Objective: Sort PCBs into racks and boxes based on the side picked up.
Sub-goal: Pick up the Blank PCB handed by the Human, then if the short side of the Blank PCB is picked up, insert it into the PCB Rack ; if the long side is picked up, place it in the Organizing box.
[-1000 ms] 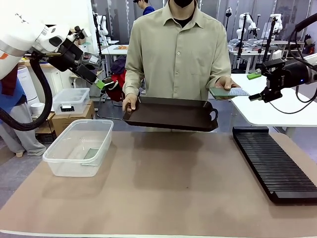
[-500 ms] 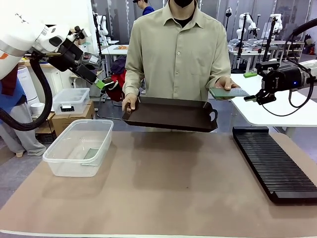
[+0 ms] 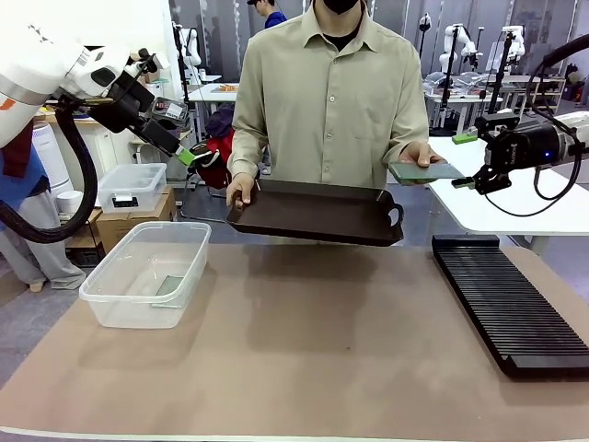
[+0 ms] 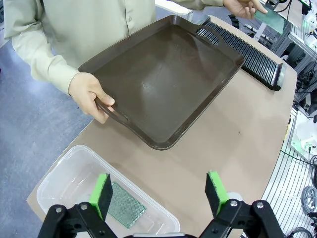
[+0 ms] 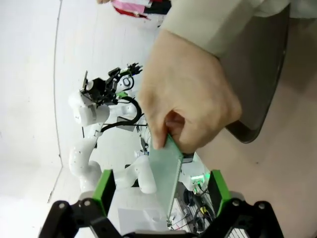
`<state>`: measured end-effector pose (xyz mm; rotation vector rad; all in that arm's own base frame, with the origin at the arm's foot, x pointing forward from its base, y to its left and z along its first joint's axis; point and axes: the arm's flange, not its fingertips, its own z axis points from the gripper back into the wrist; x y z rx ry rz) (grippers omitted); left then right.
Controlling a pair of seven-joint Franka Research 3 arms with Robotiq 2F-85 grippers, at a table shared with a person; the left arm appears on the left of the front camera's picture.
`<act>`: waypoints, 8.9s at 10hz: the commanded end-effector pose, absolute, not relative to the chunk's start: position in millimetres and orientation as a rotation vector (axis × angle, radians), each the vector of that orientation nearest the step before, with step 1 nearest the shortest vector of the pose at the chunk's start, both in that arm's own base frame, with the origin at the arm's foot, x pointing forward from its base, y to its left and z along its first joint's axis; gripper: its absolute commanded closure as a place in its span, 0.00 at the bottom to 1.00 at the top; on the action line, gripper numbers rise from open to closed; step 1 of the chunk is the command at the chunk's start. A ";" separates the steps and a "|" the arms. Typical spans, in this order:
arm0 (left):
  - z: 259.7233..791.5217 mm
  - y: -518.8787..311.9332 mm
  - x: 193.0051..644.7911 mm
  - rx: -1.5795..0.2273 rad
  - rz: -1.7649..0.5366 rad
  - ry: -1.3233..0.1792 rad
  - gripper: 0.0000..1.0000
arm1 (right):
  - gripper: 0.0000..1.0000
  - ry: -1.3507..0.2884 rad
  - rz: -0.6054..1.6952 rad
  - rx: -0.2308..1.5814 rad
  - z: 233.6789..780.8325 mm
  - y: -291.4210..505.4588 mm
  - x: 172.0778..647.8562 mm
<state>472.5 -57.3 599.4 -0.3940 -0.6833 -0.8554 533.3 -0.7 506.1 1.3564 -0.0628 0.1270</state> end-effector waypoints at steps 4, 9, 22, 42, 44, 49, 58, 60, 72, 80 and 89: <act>600.1 -57.0 473.8 -0.392 -0.855 -0.685 0.00 | 0.59 -0.072 0.245 1.474 497.4 4.7 533.7; 600.1 -57.0 473.8 -0.392 -0.855 -0.685 0.00 | 0.94 -0.057 0.213 1.507 494.2 4.9 536.3; 600.1 -57.0 473.8 -0.392 -0.855 -0.685 0.00 | 1.00 -0.034 0.215 1.492 487.5 2.9 533.4; 600.1 -57.0 473.8 -0.392 -0.855 -0.685 0.00 | 0.98 -0.026 0.202 1.489 488.1 2.7 533.9; 600.1 -57.0 473.8 -0.392 -0.855 -0.685 0.00 | 0.98 -0.094 0.288 1.488 503.8 -17.0 526.1; 600.1 -57.0 473.8 -0.392 -0.855 -0.685 0.00 | 0.98 -0.488 0.659 1.281 509.1 -76.3 522.3; 600.1 -57.0 473.8 -0.392 -0.855 -0.685 0.00 | 0.98 -0.693 0.915 1.041 494.9 -115.5 533.7; 600.1 -57.0 473.8 -0.392 -0.855 -0.685 0.00 | 0.98 -0.731 0.925 1.018 479.4 -131.1 543.0; 600.1 -57.0 473.8 -0.392 -0.855 -0.685 0.00 | 0.98 -0.840 1.395 0.920 408.8 -192.4 585.1; 600.1 -57.0 473.8 -0.392 -0.855 -0.685 0.00 | 0.98 -0.767 1.621 0.925 359.1 -194.4 611.9; 600.1 -57.0 473.8 -0.392 -0.855 -0.685 0.00 | 0.98 -0.832 1.635 0.884 320.4 -180.0 625.8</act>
